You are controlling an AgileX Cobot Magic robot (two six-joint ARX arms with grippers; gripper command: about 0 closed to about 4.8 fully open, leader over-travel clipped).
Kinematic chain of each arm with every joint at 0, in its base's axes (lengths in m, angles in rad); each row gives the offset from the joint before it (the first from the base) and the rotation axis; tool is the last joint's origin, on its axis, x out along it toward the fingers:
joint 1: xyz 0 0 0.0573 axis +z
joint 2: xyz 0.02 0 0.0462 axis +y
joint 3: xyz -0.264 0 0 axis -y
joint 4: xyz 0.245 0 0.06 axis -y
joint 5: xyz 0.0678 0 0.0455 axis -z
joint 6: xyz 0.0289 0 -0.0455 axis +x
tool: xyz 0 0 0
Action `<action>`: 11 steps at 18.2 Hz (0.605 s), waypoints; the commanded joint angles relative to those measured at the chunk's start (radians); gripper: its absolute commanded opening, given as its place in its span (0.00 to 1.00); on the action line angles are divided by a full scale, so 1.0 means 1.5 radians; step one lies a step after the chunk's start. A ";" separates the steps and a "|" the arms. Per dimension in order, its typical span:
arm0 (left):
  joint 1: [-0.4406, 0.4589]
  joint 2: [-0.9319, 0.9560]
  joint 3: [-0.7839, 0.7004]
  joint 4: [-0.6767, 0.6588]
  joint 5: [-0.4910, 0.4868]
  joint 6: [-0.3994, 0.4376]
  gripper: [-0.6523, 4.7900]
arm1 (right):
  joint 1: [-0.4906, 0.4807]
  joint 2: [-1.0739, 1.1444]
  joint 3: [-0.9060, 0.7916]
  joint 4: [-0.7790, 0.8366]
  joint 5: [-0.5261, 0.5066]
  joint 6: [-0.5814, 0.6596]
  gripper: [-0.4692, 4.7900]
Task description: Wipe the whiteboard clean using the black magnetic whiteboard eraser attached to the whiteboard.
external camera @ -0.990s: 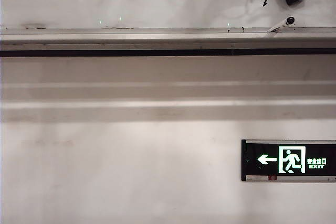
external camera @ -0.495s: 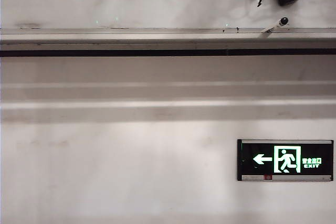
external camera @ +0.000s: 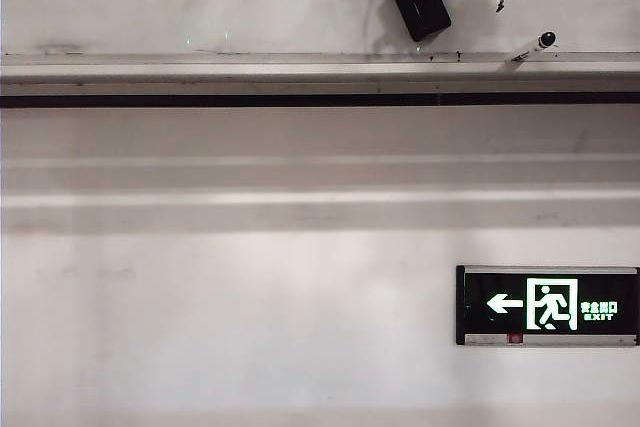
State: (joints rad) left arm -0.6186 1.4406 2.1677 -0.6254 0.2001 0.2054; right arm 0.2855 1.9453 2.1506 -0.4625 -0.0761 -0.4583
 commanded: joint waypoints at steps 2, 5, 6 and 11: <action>-0.001 -0.002 0.001 0.009 0.004 -0.002 0.11 | -0.023 0.011 0.006 0.164 0.310 -0.062 0.22; -0.001 -0.002 0.001 0.012 0.004 -0.002 0.11 | -0.048 0.011 0.006 0.210 0.381 -0.082 0.21; -0.001 -0.002 0.001 0.012 0.004 -0.002 0.11 | -0.057 0.009 0.007 0.226 0.383 -0.084 0.21; -0.001 -0.002 0.001 0.016 0.004 -0.002 0.11 | -0.091 -0.009 0.007 0.308 0.390 -0.125 0.21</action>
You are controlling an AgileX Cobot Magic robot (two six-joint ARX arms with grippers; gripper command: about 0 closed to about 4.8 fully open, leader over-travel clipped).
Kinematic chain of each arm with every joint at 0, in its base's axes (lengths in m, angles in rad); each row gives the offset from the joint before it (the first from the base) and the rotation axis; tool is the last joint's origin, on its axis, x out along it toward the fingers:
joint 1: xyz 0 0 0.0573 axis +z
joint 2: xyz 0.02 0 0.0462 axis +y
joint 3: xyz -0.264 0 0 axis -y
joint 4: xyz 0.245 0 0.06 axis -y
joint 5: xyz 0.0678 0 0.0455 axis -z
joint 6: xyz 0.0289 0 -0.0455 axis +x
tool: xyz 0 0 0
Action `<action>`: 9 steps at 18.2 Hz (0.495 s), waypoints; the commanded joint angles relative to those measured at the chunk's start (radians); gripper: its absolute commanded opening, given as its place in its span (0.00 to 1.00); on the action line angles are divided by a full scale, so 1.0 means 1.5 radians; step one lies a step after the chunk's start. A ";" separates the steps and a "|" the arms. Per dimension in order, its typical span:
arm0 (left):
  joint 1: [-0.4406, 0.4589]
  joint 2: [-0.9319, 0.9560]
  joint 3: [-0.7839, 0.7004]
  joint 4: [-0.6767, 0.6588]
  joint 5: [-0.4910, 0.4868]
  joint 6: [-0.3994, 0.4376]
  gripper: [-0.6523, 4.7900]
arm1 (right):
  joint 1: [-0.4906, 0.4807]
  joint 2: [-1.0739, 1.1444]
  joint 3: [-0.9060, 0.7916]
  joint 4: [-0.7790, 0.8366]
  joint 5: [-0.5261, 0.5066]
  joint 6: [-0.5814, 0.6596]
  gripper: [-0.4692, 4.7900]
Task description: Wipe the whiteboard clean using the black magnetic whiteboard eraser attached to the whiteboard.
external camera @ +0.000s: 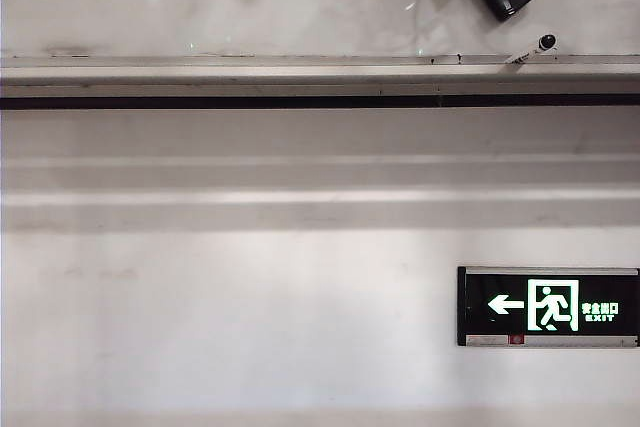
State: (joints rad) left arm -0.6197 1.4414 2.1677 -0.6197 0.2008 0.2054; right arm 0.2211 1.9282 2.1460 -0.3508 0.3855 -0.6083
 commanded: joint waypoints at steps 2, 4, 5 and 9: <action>-0.001 -0.003 0.001 0.011 0.004 -0.002 0.11 | -0.057 -0.005 0.010 0.256 0.081 -0.034 0.21; -0.001 -0.003 0.001 0.011 0.004 -0.003 0.11 | -0.064 -0.009 0.010 0.267 0.081 -0.034 0.21; -0.001 -0.003 0.001 0.011 0.004 -0.003 0.11 | -0.064 -0.009 0.010 0.258 0.075 -0.031 0.21; -0.001 -0.003 0.001 0.010 0.004 -0.003 0.11 | -0.063 -0.009 0.009 0.076 -0.052 0.030 0.16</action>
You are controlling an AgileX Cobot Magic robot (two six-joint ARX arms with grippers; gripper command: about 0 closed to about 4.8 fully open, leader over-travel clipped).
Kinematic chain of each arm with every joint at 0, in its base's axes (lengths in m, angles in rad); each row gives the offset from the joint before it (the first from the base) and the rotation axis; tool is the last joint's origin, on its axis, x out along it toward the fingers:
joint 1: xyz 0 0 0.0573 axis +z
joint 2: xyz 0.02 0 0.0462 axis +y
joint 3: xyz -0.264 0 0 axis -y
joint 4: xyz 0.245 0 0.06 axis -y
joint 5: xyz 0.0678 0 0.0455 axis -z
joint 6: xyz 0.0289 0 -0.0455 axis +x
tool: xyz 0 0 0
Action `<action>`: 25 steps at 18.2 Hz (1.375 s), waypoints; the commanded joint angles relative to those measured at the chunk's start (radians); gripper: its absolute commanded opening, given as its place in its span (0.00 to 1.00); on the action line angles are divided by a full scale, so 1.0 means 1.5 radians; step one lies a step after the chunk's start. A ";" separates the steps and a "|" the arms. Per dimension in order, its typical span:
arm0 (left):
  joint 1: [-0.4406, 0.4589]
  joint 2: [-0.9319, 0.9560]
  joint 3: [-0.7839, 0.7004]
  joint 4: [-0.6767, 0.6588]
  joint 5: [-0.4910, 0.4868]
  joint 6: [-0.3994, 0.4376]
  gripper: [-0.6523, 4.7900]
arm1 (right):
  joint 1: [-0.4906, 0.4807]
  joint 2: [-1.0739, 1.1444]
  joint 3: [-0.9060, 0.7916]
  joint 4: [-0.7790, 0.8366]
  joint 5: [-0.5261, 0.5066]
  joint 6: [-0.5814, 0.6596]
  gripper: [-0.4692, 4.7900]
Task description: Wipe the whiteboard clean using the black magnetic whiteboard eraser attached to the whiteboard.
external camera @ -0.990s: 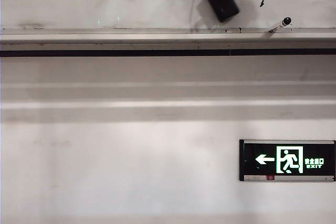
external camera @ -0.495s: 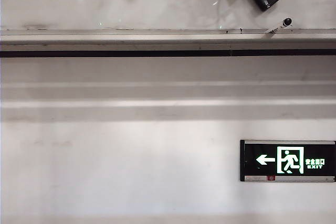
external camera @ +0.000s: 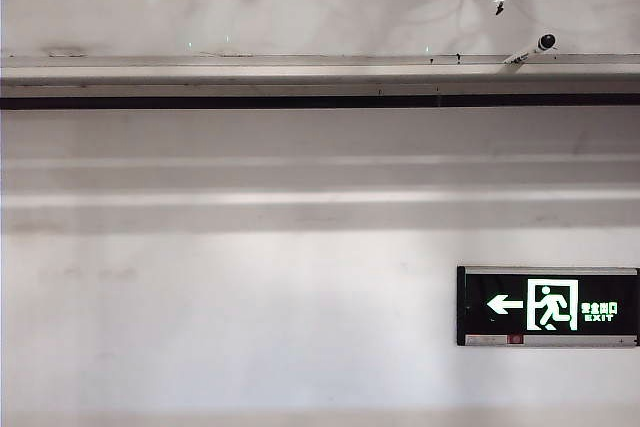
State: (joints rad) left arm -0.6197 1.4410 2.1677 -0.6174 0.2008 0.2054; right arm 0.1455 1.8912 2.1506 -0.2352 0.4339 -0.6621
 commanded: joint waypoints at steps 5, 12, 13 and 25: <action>-0.001 -0.005 0.001 0.009 0.004 -0.003 0.11 | -0.011 0.015 0.006 -0.116 -0.161 0.120 0.14; -0.001 -0.005 0.001 0.009 0.005 -0.003 0.11 | 0.012 0.004 0.006 -0.180 -0.348 0.197 0.14; -0.001 -0.005 0.001 0.009 0.007 -0.003 0.11 | 0.019 0.004 0.006 -0.193 -0.348 0.197 0.14; -0.001 -0.005 0.001 0.009 0.022 -0.020 0.11 | 0.030 0.007 0.007 -0.083 -0.187 0.222 0.50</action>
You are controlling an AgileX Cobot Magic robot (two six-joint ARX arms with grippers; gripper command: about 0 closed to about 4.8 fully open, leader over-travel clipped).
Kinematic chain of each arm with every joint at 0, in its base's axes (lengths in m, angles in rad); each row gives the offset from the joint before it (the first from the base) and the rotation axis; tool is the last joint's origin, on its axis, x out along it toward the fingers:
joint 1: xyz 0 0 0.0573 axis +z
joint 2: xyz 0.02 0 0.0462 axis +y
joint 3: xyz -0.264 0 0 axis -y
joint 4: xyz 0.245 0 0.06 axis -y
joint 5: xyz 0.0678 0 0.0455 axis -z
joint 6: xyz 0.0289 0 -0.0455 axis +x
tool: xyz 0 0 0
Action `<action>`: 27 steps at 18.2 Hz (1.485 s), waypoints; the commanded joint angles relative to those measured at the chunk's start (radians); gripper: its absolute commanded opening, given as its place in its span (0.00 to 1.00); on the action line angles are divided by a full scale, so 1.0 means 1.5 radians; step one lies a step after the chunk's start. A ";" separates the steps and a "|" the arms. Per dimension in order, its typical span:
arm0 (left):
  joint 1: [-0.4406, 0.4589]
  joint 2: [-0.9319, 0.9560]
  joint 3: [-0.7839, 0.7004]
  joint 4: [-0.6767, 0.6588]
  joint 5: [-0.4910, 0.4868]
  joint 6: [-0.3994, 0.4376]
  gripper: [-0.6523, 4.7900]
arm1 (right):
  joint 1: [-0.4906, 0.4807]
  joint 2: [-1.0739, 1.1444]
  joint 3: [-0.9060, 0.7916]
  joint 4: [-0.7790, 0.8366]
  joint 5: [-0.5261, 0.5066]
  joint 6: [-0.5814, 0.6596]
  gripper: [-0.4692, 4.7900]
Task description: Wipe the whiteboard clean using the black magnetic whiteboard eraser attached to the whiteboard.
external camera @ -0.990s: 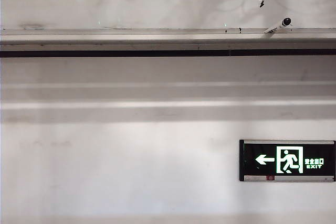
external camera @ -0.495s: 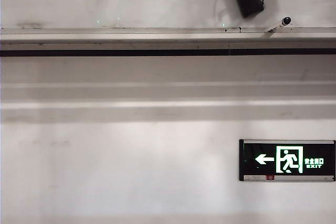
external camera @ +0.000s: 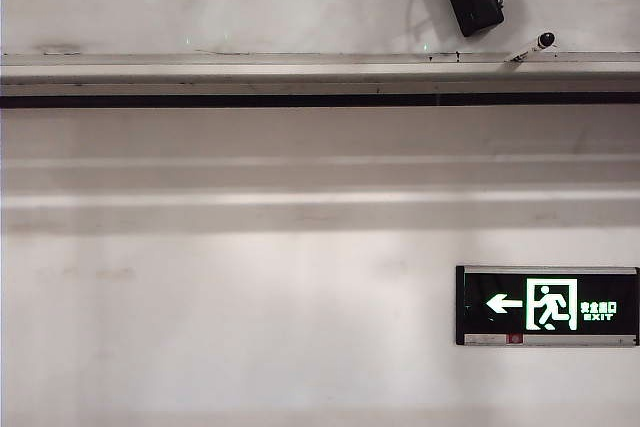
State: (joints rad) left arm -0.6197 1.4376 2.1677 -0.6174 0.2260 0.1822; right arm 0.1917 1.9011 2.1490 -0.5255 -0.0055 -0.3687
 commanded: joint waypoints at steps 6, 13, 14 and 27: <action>-0.001 -0.003 0.001 0.011 0.005 -0.005 0.11 | 0.006 0.001 0.007 0.198 0.112 0.027 0.71; -0.001 -0.003 0.001 0.017 0.005 -0.005 0.11 | 0.006 -0.016 0.008 0.188 0.112 0.027 0.89; -0.001 -0.003 0.001 0.017 0.005 -0.005 0.11 | 0.006 -0.026 0.008 0.180 0.113 0.027 0.89; -0.001 -0.003 0.001 0.026 0.012 -0.005 0.11 | -0.012 -0.177 -0.168 0.100 0.134 0.192 0.49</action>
State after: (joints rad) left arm -0.6197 1.4376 2.1677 -0.5945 0.2291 0.1822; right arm 0.1749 1.6726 1.9354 -0.4667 0.1982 -0.0898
